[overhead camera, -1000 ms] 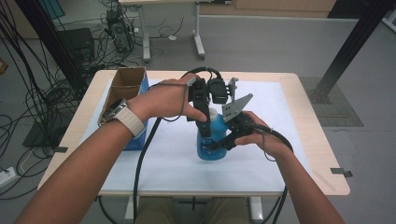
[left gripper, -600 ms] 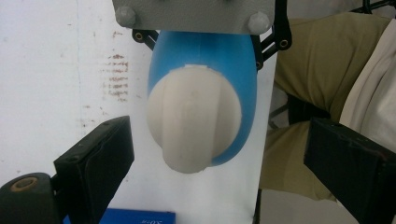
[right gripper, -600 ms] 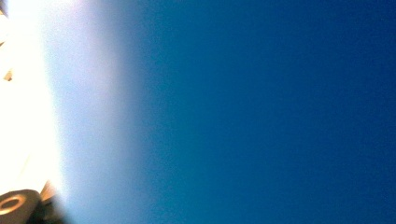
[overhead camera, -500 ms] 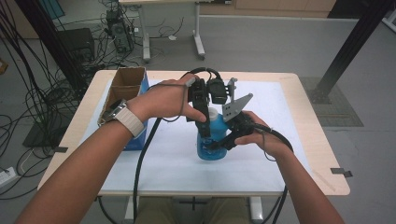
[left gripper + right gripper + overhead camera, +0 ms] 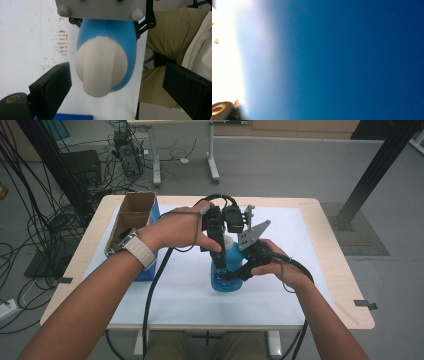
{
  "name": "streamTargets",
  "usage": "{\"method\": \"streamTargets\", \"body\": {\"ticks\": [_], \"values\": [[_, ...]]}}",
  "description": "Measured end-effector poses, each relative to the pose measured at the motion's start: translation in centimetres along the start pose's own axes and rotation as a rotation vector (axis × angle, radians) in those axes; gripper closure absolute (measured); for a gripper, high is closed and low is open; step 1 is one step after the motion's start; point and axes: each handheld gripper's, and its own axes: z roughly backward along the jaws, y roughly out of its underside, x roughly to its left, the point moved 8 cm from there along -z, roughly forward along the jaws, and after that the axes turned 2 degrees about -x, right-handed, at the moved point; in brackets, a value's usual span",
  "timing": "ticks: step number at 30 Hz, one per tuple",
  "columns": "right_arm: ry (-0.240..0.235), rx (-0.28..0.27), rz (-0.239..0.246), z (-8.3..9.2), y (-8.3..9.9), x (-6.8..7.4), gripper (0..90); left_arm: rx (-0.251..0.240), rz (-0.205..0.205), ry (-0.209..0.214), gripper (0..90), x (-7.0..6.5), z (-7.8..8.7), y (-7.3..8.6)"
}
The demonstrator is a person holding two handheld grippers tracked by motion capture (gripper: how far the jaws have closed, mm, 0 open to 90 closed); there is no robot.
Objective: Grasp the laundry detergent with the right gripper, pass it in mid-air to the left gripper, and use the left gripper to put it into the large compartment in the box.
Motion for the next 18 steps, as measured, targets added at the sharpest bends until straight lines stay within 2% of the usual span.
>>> {"method": "streamTargets", "body": {"ticks": [11, 18], "values": [[-0.023, 0.005, 0.002, -0.26, -0.25, 0.55, 43.0, -0.002, -0.001, -0.010, 8.9, -0.03, -0.44, -0.08], [-0.026, 0.009, 0.023, -0.32, -0.74, 0.95, 43.0, -0.003, 0.001, -0.001, 9.1, -0.08, -0.73, -0.17]]}}
